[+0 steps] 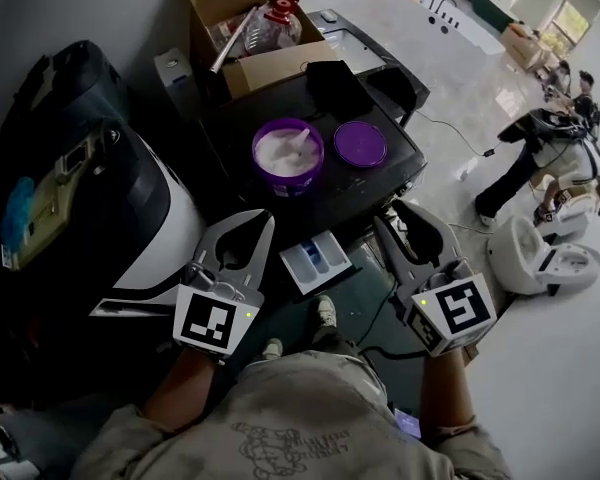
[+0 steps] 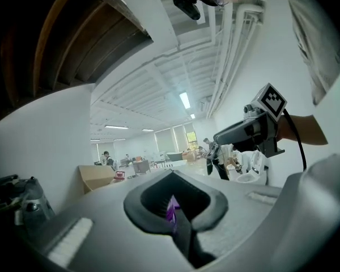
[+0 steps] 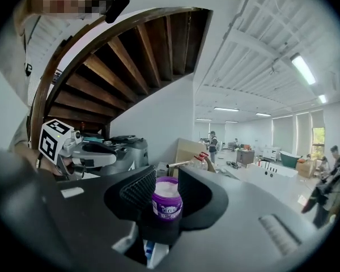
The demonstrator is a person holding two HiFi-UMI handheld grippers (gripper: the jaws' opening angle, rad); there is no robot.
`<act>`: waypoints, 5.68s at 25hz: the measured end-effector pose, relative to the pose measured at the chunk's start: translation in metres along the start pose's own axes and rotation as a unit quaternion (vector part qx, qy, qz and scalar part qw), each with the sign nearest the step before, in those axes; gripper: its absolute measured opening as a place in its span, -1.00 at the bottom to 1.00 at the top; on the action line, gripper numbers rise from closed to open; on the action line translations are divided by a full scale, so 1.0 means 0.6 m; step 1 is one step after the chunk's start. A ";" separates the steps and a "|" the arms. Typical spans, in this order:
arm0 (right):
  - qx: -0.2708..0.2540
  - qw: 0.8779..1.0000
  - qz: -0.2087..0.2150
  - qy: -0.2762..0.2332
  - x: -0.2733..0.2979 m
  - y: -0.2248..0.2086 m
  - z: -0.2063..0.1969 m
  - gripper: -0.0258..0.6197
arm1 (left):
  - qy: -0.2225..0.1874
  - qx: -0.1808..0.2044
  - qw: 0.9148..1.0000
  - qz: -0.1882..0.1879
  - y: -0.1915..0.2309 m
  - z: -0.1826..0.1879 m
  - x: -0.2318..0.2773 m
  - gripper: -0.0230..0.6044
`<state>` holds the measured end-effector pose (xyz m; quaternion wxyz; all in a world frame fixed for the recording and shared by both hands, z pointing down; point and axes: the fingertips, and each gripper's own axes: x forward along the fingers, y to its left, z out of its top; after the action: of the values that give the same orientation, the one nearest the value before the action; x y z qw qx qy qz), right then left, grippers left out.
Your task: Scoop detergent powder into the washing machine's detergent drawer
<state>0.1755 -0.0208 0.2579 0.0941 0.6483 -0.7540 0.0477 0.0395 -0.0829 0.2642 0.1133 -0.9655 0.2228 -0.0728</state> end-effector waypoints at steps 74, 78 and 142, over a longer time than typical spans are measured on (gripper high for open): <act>-0.196 0.851 0.321 0.367 0.480 -0.040 -0.232 -0.72 | 0.129 -0.094 0.977 0.145 0.140 -0.208 0.091 -0.93; -0.191 0.851 0.328 0.362 0.479 -0.026 -0.242 -0.81 | 0.129 -0.089 0.977 0.142 0.135 -0.207 0.088 -0.93; 0.142 0.898 0.282 0.305 0.478 -0.038 -0.214 -0.81 | 0.156 -0.096 0.970 0.160 0.143 -0.237 0.048 -0.93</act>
<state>0.1679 -0.2774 0.4405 0.2087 0.3683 -0.8250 0.3744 0.0022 -0.1974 0.3824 -0.0061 -0.9004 0.3951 -0.1821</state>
